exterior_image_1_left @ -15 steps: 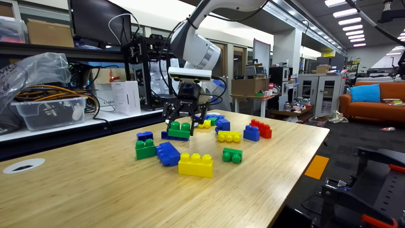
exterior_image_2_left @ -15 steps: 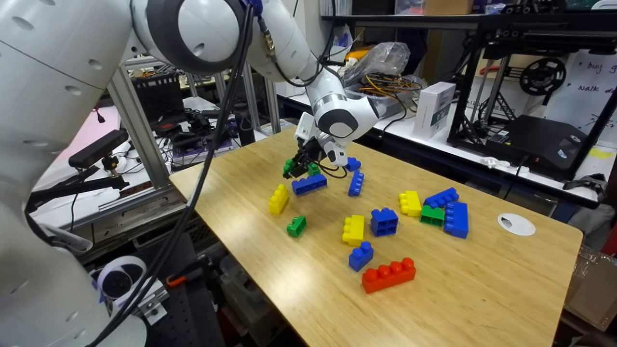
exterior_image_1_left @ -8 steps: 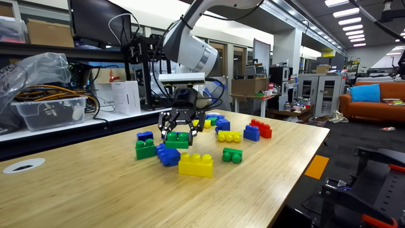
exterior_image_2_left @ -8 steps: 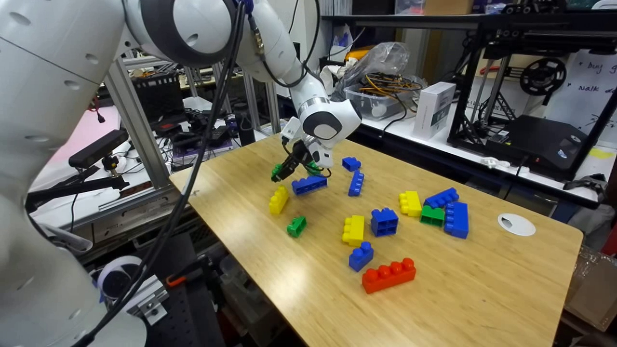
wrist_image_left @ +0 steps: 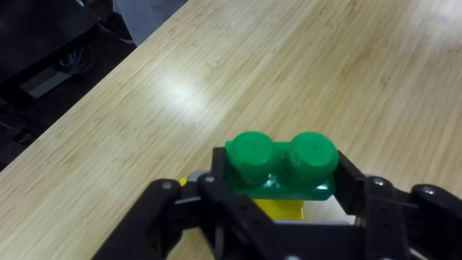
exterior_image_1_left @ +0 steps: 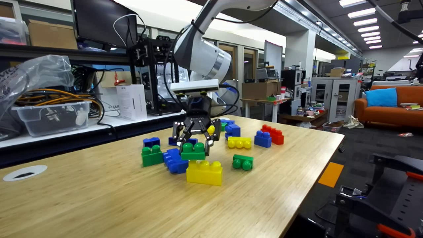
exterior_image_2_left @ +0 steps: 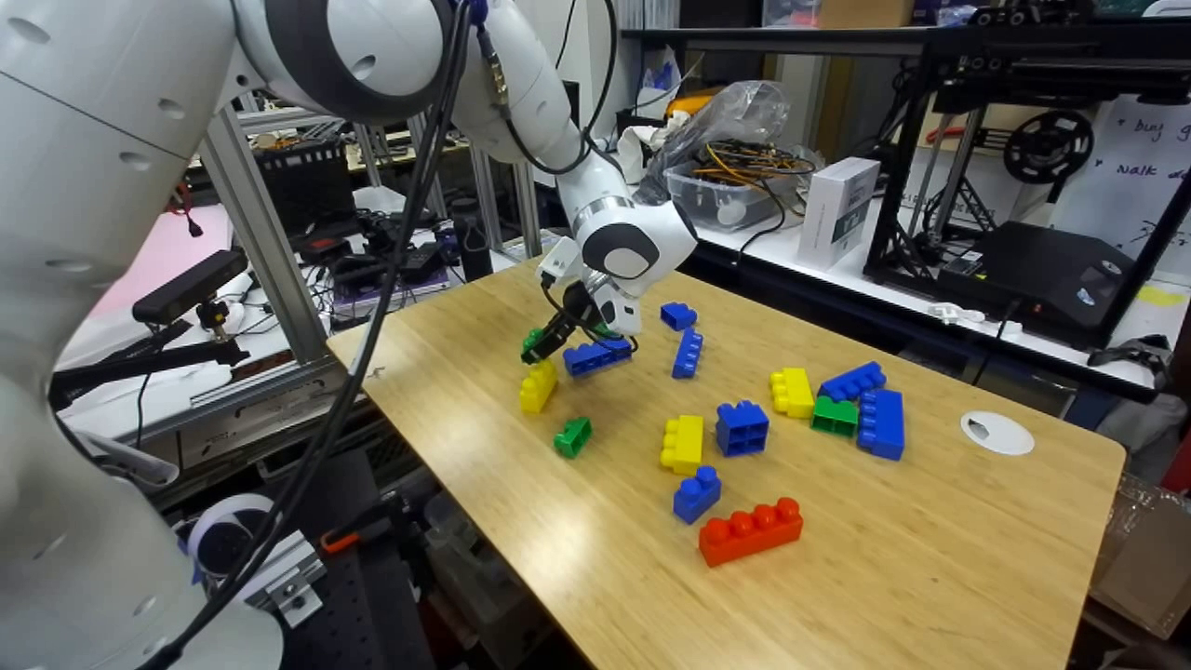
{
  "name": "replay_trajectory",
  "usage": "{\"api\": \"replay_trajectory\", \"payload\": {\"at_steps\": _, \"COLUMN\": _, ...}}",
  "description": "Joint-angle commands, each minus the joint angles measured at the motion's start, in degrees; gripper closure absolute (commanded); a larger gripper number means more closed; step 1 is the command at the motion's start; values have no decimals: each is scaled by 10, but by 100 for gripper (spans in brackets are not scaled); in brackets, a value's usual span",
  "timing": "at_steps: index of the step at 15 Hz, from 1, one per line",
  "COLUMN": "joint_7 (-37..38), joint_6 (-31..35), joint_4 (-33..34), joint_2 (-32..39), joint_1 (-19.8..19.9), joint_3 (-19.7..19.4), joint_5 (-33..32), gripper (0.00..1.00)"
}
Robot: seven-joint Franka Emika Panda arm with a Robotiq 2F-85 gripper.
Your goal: Move the yellow block at the center of the table backwards then put a green block on top of it
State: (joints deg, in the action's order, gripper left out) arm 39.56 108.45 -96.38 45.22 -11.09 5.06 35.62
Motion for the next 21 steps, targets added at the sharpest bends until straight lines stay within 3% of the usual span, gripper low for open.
{"api": "replay_trajectory", "payload": {"at_steps": 1, "joint_7": 2, "joint_6": 19, "joint_4": -24, "joint_2": -19, "joint_1": -5, "joint_3": -8, "joint_5": -17, "gripper": 55}}
{"api": "replay_trajectory", "payload": {"at_steps": 21, "joint_7": -7, "joint_6": 39, "joint_4": -23, "joint_2": -8, "joint_1": 6, "joint_3": 1, "joint_5": -9, "gripper": 55}}
